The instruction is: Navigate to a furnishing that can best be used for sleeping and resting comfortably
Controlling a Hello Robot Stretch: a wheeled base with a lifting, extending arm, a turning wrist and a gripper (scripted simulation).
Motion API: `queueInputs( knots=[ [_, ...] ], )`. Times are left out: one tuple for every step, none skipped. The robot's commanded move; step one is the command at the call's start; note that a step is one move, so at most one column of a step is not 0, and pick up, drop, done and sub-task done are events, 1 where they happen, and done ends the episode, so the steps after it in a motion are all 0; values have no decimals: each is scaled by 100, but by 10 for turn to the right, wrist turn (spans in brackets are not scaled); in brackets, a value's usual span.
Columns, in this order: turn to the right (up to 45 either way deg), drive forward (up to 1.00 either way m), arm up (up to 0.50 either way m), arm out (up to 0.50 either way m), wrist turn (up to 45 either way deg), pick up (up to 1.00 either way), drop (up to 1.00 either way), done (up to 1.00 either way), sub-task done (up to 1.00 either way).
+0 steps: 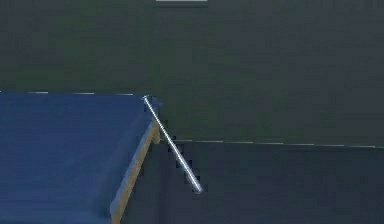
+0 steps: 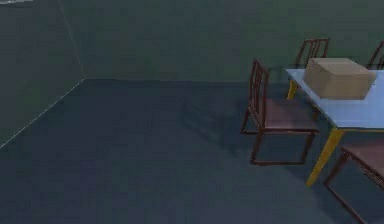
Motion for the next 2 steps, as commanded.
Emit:
queueInputs(
  knots=[
    [-450, 0, 0, 0, 0, 0, 0, 0, 0],
    [0, 0, 0, 0, 0, 0, 0, 100, 0]
  ],
)
